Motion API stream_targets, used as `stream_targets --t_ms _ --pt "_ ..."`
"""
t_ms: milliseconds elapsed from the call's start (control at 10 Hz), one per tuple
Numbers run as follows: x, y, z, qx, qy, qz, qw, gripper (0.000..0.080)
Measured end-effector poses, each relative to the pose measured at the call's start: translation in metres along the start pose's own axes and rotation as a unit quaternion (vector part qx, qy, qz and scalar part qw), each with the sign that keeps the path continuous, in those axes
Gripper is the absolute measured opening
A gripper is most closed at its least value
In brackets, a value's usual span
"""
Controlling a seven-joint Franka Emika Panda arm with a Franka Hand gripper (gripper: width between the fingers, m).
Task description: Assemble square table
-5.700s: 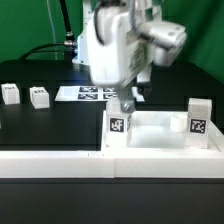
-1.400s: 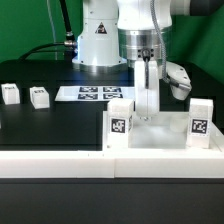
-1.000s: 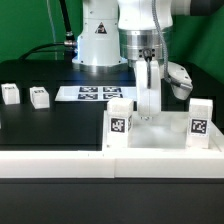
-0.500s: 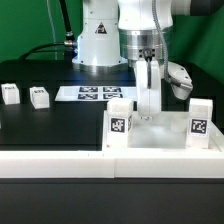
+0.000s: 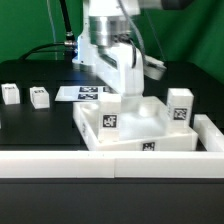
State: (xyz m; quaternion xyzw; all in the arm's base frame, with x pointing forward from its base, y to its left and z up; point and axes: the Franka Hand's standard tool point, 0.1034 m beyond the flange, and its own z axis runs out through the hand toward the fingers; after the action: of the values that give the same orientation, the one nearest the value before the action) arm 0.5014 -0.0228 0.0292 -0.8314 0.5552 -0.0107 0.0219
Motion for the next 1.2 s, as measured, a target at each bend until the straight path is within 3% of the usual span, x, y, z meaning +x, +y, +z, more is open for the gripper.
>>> stream_targets --t_ms 400,600,700,1200 --pt "0.002 0.002 0.002 -0.004 0.000 -0.104 0.995 0.0062" --pt "0.041 0.012 -0.002 0.000 0.007 -0.272 0.962 0.0062" --pt "0.051 0.016 -0.001 0.001 0.012 -0.321 0.947 0.0062" --pt "0.057 0.016 -0.002 -0.014 0.018 -0.478 0.878 0.0062"
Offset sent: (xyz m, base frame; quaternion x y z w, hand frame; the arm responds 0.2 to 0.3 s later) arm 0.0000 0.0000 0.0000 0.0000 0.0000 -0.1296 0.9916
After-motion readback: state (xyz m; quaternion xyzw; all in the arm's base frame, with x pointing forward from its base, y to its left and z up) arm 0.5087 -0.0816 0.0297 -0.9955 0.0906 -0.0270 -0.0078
